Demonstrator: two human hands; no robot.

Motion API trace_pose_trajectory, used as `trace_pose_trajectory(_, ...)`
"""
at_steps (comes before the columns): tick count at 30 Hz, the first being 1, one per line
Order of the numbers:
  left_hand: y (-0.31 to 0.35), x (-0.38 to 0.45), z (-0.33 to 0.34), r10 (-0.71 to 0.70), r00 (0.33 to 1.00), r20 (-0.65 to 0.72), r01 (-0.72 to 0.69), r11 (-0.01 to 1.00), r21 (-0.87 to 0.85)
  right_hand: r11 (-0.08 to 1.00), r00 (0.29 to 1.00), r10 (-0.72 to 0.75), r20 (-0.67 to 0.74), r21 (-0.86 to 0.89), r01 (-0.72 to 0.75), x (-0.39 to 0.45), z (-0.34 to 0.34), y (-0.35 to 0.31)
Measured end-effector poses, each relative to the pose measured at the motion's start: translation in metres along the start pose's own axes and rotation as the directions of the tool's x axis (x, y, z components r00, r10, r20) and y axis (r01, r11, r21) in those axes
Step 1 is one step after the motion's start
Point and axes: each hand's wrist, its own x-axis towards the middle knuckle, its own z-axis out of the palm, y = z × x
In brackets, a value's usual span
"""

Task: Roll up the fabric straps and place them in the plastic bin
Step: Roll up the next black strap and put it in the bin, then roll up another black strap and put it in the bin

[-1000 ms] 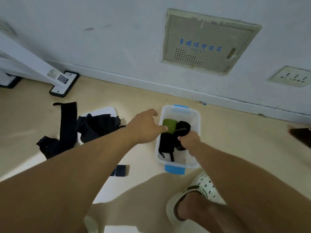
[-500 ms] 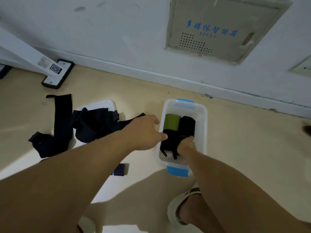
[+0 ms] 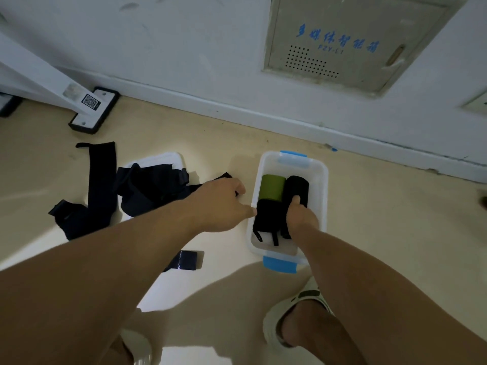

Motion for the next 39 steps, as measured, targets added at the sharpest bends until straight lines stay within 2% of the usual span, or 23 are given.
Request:
trace_pose_trajectory(7,-0.014,-0.014,-0.022,-0.028,0.998,-0.054,0.027,1.000,-0.007,0.972,0.996,-0.086,0.006,-0.220,0.086,-0.006,-0.032,-0.011)
trace_pose_trajectory(10,-0.025,-0.024,-0.032,-0.031,0.997,-0.074,0.033,0.999,0.024,0.956,0.967,-0.202,-0.156,-0.245,0.160,-0.009,-0.065,-0.036)
trace_pose_trajectory(12,-0.036,-0.032,-0.039,-0.050,0.995,-0.087,0.054,0.998,0.041,0.938,0.905,-0.310,-0.291,-0.245,0.243,-0.016,-0.084,-0.062)
trace_pose_trajectory(15,-0.054,-0.049,-0.051,-0.103,0.986,-0.132,0.111,0.993,0.051,0.922,0.831,-0.377,-0.410,-0.082,0.378,-0.031,-0.091,-0.107)
trace_pose_trajectory(18,-0.076,-0.067,-0.060,-0.162,0.970,-0.180,0.172,0.984,0.041,0.872,0.827,-0.450,-0.338,0.031,0.488,-0.044,-0.066,-0.148)
trace_pose_trajectory(21,-0.103,-0.082,-0.070,-0.229,0.949,-0.218,0.245,0.968,0.049,0.834,0.831,-0.541,-0.127,0.041,0.550,-0.051,-0.017,-0.179)
trace_pose_trajectory(24,-0.126,-0.093,-0.077,-0.289,0.928,-0.236,0.308,0.950,0.047,0.801,0.801,-0.597,0.040,0.083,0.593,-0.054,0.030,-0.198)
trace_pose_trajectory(29,-0.147,-0.106,-0.082,-0.314,0.923,-0.222,0.331,0.942,0.044,0.813,0.813,-0.582,0.036,0.075,0.578,-0.045,0.060,-0.225)
trace_pose_trajectory(35,-0.165,-0.111,-0.086,-0.334,0.917,-0.218,0.351,0.936,0.040,0.890,0.895,-0.445,0.027,-0.098,0.445,-0.025,0.062,-0.255)
trace_pose_trajectory(39,-0.162,-0.111,-0.093,-0.331,0.922,-0.201,0.344,0.938,0.035,0.916,0.925,-0.378,0.046,-0.127,0.381,-0.019,0.062,-0.251)
